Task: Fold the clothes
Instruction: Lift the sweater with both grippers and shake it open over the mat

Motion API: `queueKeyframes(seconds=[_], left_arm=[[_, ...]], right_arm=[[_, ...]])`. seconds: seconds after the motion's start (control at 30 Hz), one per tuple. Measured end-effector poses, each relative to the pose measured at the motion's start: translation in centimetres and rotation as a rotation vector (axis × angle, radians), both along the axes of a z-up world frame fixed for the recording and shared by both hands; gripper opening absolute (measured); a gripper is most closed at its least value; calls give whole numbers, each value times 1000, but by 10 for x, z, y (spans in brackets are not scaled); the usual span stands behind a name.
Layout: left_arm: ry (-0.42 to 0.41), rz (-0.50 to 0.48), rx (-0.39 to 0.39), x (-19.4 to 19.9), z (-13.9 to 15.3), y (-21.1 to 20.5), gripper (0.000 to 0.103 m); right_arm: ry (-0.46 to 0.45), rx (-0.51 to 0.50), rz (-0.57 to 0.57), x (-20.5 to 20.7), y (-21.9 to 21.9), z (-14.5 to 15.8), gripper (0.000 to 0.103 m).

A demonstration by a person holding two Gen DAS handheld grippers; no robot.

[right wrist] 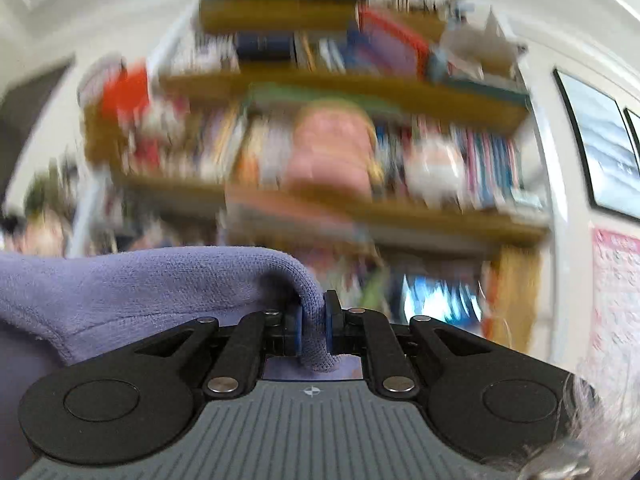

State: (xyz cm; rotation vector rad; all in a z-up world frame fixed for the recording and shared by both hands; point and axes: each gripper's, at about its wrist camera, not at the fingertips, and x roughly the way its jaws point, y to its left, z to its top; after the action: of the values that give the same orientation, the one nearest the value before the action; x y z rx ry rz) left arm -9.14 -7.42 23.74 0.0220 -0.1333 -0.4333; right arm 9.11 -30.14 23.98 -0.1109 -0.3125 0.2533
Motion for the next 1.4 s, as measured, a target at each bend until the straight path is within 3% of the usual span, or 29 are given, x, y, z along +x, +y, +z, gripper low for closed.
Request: queueKeyframes(seconds=[0.07,0.13,0.23,0.33,0.43,0.57,0.73,0.77,0.8,0.83,0.9,0.93,1.0,1.17,1.3,1.4], left_arm=[[11,-25,-64,-5,3,13,3],[70,1,-95,-3,-7,28,3],[258,106,-126,9,-43,57,3],[494,249,-171,22,-97,89,3],[639,352,-188,23,-136,112,3],[707,408,-135,24,-153,117,3],[731,425,-49,32,-156,111,10],[736,428,-31,33,-157,109,13],[741,431,-14,35,-157,108,22],[751,431,-2,38,-158,108,29],[780,436,11,37,-168,107,67],[793,445,15,39,-172,106,74],[819,457,22,42,-180,104,77],[901,460,73,58,-205,93,77],[969,467,142,70,-231,83,77],[1027,461,142,77,-249,80,77]], right_arm=[[71,9,137,6,12,16,11],[211,-30,258,21,34,10,11],[391,-227,329,37,88,-46,11],[620,-356,392,44,138,-121,11],[754,-517,411,39,178,-185,11],[797,-625,432,27,214,-227,11],[766,-708,377,52,254,-233,13],[757,-730,362,58,261,-237,17],[750,-743,361,59,262,-238,32],[748,-735,371,58,259,-236,52],[771,-656,404,56,244,-227,67],[795,-608,418,54,235,-222,70],[842,-521,427,46,213,-215,72],[982,-362,326,26,133,-218,75],[1077,-317,177,1,60,-233,75],[1131,-289,25,-18,6,-246,73]])
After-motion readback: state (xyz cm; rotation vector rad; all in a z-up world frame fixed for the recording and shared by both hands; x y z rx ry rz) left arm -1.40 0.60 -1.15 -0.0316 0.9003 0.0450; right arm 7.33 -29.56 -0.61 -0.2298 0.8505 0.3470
